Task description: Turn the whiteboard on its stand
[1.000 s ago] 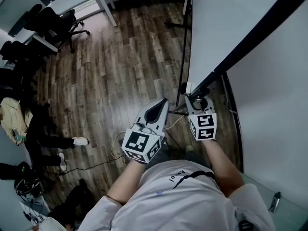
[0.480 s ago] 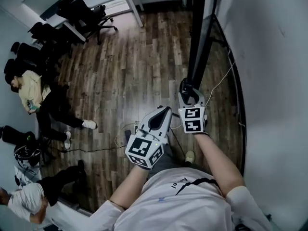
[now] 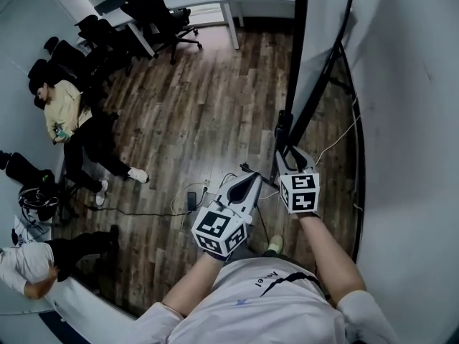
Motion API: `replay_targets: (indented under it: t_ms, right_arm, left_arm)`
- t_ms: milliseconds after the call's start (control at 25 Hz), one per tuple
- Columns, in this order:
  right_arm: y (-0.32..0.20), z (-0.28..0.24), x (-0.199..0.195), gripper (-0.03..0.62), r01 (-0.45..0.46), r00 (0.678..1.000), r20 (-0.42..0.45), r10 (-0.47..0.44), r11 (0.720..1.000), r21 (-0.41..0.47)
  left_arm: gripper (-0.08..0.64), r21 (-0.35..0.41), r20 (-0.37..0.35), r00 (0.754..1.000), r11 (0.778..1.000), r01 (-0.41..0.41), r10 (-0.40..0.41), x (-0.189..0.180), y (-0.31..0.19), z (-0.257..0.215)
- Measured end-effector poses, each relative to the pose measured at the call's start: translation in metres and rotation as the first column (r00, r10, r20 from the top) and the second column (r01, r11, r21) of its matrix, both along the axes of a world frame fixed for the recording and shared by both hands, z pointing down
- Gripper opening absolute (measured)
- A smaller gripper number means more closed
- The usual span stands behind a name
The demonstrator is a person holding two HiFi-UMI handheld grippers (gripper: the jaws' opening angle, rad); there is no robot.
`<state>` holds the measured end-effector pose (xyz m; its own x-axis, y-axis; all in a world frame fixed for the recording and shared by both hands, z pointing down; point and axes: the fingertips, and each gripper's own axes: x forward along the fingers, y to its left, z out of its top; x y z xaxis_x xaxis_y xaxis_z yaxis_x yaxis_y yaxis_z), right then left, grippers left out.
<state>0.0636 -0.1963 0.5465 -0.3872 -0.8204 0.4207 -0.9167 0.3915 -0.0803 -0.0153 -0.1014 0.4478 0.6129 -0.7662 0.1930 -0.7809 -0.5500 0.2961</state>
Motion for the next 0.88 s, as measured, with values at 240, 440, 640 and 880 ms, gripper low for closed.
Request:
replay_targets:
  t_ms: [240, 440, 640, 880]
  right_arm:
    - [0.039, -0.052, -0.01, 0.06, 0.036, 0.994, 0.103, -0.042, 0.998, 0.058]
    - [0.067, -0.094, -0.027, 0.023, 0.04, 0.978, 0.201, -0.06, 0.994, 0.1]
    - [0.085, -0.117, -0.038, 0.014, 0.041, 0.971, 0.23, -0.072, 0.99, 0.136]
    - [0.09, -0.131, -0.036, 0.012, 0.024, 0.972, 0.228, -0.063, 0.985, 0.171]
  left_arm:
    - [0.012, 0.002, -0.013, 0.997, 0.997, -0.079, 0.079, 0.002, 0.002, -0.007]
    - [0.012, 0.005, -0.025, 0.992, 0.992, -0.124, 0.124, -0.008, 0.004, -0.021]
    - [0.012, 0.036, -0.025, 0.987, 0.987, -0.156, 0.157, -0.009, 0.007, -0.035]
    - [0.012, 0.064, -0.03, 0.984, 0.982, -0.175, 0.177, -0.004, 0.01, -0.044]
